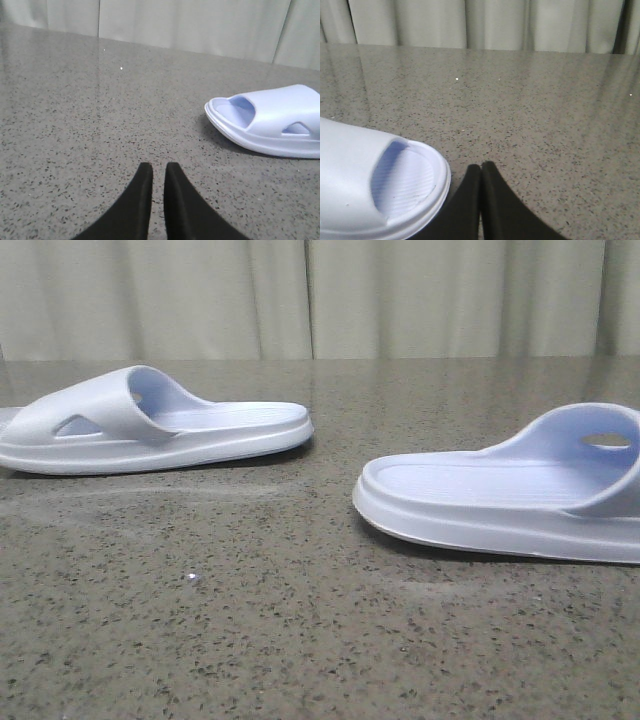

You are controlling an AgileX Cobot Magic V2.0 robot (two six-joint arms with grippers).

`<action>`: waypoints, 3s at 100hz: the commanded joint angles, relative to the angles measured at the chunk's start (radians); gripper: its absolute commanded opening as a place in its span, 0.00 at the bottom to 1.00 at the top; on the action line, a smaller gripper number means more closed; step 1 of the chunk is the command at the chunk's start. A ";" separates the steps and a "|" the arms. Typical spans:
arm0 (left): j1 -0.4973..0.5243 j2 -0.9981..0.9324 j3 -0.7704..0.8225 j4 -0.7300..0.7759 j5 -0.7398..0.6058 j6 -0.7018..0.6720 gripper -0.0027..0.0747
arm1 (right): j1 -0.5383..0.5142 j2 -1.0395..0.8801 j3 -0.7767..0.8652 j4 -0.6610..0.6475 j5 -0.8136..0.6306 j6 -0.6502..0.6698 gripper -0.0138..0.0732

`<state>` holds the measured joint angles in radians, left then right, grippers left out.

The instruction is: Insert blue slippers together front up

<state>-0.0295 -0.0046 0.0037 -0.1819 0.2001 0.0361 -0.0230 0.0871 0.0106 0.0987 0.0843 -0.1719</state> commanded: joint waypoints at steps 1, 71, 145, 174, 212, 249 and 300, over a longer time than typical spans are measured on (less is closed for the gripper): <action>0.003 -0.025 0.008 -0.014 -0.112 -0.008 0.05 | -0.008 0.008 0.020 0.028 -0.084 -0.002 0.07; 0.003 -0.025 0.002 -0.544 -0.274 -0.008 0.05 | -0.008 0.008 0.011 0.601 -0.128 -0.002 0.07; 0.003 0.545 -0.543 -0.002 0.176 -0.008 0.06 | -0.115 0.616 -0.540 0.452 0.339 -0.129 0.07; 0.003 0.619 -0.545 -0.038 0.175 -0.007 0.09 | -0.115 0.617 -0.548 0.450 0.401 -0.129 0.15; 0.003 0.667 -0.545 -0.083 0.171 -0.007 0.47 | -0.138 0.691 -0.555 0.434 0.464 -0.129 0.41; 0.003 0.671 -0.545 -0.083 0.171 -0.007 0.47 | -0.211 0.839 -0.649 0.423 0.592 -0.190 0.41; 0.003 0.693 -0.545 -0.085 0.171 -0.007 0.47 | -0.290 0.988 -0.692 0.581 0.721 -0.364 0.45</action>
<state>-0.0295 0.6834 -0.5056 -0.2516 0.4388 0.0339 -0.2956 1.0595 -0.6494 0.6136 0.8081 -0.4862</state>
